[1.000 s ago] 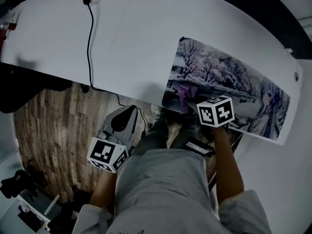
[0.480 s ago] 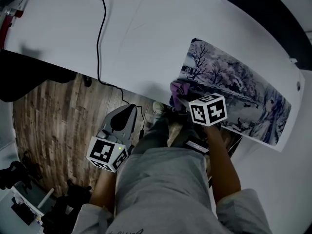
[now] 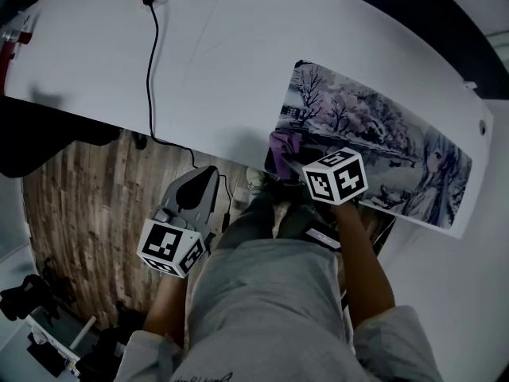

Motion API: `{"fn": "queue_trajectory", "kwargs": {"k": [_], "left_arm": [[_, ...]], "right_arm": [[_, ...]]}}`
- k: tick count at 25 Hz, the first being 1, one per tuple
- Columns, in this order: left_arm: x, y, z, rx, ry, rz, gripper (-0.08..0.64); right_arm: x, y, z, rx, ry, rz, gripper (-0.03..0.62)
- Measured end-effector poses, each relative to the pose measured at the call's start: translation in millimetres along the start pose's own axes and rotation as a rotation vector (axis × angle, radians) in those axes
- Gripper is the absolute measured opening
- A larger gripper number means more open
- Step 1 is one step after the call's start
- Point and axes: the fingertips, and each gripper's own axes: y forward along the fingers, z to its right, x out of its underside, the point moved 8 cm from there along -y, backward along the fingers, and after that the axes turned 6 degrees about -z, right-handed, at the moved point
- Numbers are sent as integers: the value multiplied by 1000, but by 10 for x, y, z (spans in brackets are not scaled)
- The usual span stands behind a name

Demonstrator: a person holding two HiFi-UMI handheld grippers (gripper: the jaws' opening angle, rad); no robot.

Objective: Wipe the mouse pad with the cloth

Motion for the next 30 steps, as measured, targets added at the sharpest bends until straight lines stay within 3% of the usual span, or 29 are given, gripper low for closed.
{"fn": "queue_trajectory", "kwargs": {"k": [16, 30], "left_arm": [[-446, 622, 1072, 142, 157, -5, 15], [-630, 898, 2139, 257, 227, 4, 17]], "right_arm": [[558, -1320, 389, 116, 32, 227, 100], [1201, -2331, 467, 213, 48, 386, 98]]}}
